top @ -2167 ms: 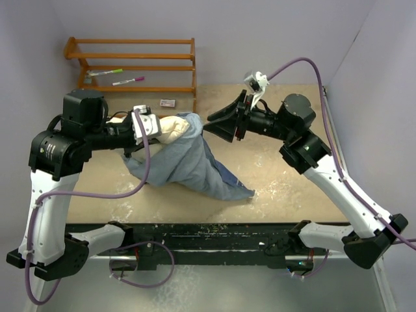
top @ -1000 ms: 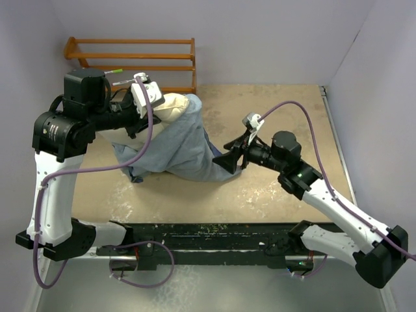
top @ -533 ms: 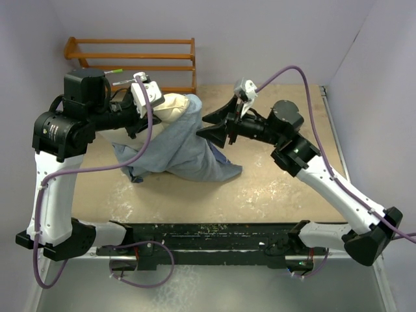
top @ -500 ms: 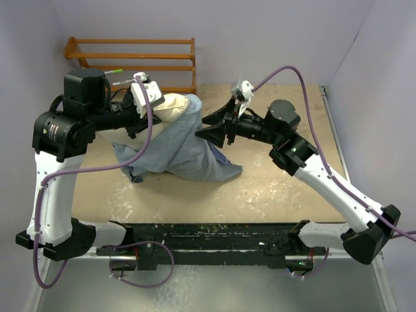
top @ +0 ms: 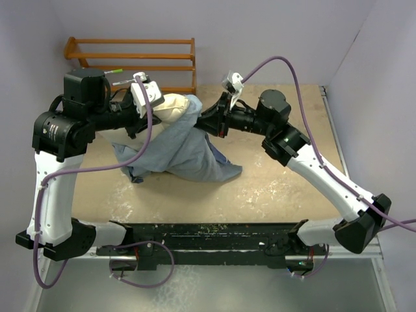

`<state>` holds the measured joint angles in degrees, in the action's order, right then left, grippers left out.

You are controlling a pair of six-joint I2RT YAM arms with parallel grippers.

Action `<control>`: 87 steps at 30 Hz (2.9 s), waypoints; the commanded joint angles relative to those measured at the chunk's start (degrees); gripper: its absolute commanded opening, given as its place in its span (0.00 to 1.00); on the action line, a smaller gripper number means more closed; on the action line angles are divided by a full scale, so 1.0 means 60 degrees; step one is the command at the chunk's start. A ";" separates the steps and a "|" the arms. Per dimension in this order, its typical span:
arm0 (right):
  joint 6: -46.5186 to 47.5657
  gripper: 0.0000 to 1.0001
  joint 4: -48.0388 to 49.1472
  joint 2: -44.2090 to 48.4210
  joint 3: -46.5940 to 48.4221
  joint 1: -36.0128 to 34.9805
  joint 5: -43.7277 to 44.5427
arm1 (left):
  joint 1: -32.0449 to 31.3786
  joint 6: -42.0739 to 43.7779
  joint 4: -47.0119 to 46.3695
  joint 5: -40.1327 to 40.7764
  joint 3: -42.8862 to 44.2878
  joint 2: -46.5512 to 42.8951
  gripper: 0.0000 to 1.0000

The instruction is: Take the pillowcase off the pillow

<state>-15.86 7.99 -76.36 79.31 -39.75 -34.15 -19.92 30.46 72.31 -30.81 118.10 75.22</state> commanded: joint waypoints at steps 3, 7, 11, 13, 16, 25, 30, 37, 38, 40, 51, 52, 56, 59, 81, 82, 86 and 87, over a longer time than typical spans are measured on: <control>0.0053 0.11 -0.0311 0.0931 -0.0913 -0.0006 0.0264 | 0.0032 -0.0024 -0.0848 -0.0134 0.0178 -0.0222 0.00; 0.0174 0.12 -0.0569 0.1662 -0.2052 0.0345 0.0347 | 0.0028 -0.0019 -0.0913 -0.0091 0.0180 -0.0247 0.00; 0.0047 0.06 -0.0366 0.2237 -0.2982 0.0666 0.0406 | 0.0025 -0.0102 -0.0964 -0.0127 0.0189 -0.0276 0.00; -0.0001 0.00 -0.0314 0.2309 -0.3187 0.0684 0.0602 | 0.0026 -0.0160 -0.0990 -0.0132 0.0228 -0.0284 0.00; -0.0167 0.00 -0.0045 0.2277 -0.3320 0.0677 0.0631 | 0.0035 -0.0202 -0.0949 -0.0151 0.0306 -0.0282 0.00; -0.1118 0.66 0.1579 0.2013 -0.1854 0.0663 -0.1077 | 0.0039 -0.0151 -0.0797 -0.0123 0.0287 -0.0313 0.00; -0.1228 0.66 0.1382 0.1227 -0.0729 0.0655 -0.1329 | 0.0039 -0.0207 -0.0814 -0.0190 0.0214 -0.0332 0.00; -0.0747 0.55 0.0401 0.0635 -0.0242 0.0406 -0.0558 | 0.0039 -0.0165 -0.0862 -0.0147 0.0142 -0.0389 0.00; -0.0577 0.59 0.0174 0.0615 -0.0242 0.0365 -0.0348 | 0.0039 -0.0161 -0.0865 -0.0156 0.0127 -0.0400 0.00; -0.0371 0.66 -0.0135 0.0612 -0.0309 0.0320 -0.0085 | 0.0037 -0.0162 -0.0861 -0.0181 0.0110 -0.0413 0.00; -0.0676 0.44 0.0030 0.1002 -0.1006 0.0325 0.0366 | 0.0031 -0.0137 -0.0920 -0.0262 -0.0076 -0.0533 0.00; -0.0663 0.34 0.0388 0.0910 -0.0919 0.0320 0.0450 | 0.0037 -0.0159 -0.0985 -0.0266 -0.0127 -0.0539 0.00; -0.1134 0.00 0.0910 0.0566 -0.0701 0.0249 0.0191 | 0.0038 -0.0300 -0.0998 -0.0264 -0.0065 -0.0476 0.00; -0.1080 0.00 0.0743 0.0858 -0.1100 0.0244 0.0525 | 0.0039 -0.0213 -0.0987 -0.0124 -0.0031 -0.0574 0.00; -0.1501 0.00 -0.1306 0.0240 -0.5943 0.0898 0.6127 | 0.0039 -0.1604 -0.4270 0.3302 0.1524 -0.0764 0.00; -0.1567 0.00 -0.1390 0.0055 -0.6008 0.0899 0.6389 | 0.0039 -0.1680 -0.4484 0.3342 0.1697 -0.0773 0.00; -0.1575 0.00 -0.1655 -0.0327 -0.5869 0.0872 0.7647 | 0.0039 -0.2084 -0.5073 0.3129 0.2129 -0.0834 0.00; -0.1506 0.00 -0.1848 -0.0240 -0.5645 0.0830 0.7804 | 0.0035 -0.2135 -0.5031 0.2772 0.2161 -0.0826 0.00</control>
<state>-25.17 3.75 -77.91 44.07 -34.63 1.02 -19.97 19.49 63.40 -14.70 124.70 74.48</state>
